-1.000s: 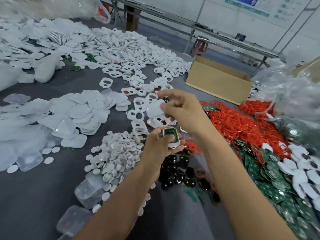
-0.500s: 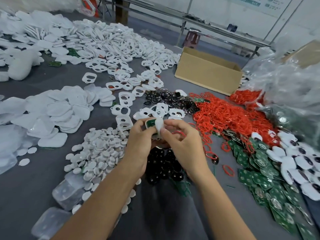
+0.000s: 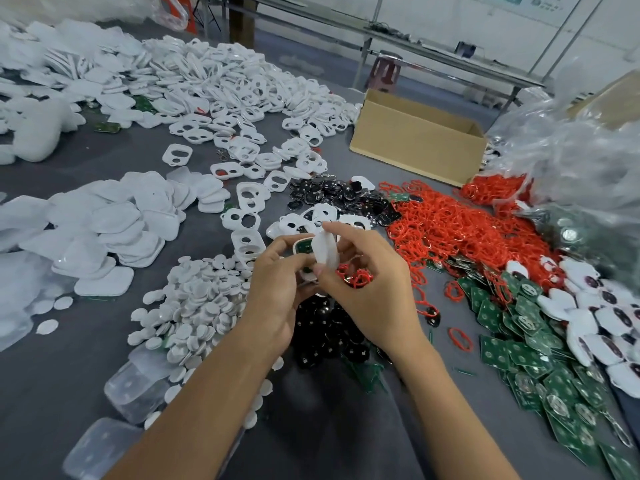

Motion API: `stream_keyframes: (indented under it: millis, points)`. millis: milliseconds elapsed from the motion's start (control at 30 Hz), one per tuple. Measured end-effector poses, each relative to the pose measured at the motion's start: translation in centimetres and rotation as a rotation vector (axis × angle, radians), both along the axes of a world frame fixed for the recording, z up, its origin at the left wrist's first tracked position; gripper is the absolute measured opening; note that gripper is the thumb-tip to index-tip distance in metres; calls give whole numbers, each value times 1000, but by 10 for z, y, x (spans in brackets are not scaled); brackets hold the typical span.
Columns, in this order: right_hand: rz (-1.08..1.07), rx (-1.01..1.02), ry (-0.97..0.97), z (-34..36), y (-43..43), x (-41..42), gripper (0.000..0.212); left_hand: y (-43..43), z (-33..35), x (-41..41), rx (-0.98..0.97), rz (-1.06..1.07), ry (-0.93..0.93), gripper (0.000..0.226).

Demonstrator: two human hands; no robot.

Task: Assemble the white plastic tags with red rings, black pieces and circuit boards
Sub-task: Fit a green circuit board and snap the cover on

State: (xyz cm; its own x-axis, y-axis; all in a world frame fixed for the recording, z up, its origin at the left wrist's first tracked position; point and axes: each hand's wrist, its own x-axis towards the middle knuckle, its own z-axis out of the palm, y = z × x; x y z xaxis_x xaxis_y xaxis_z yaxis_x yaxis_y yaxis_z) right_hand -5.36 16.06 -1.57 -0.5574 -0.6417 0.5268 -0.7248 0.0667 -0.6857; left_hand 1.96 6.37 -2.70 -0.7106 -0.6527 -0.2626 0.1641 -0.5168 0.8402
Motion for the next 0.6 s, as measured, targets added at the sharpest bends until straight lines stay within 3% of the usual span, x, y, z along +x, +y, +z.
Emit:
stream_keyframes:
  millis: [333, 600]
  points:
    - [11, 24, 103, 2, 3, 0, 32, -1, -3, -2, 2, -14, 7, 25]
    - [-122, 77, -234, 2, 3, -9, 27, 1, -5, -4, 1, -34, 4, 21]
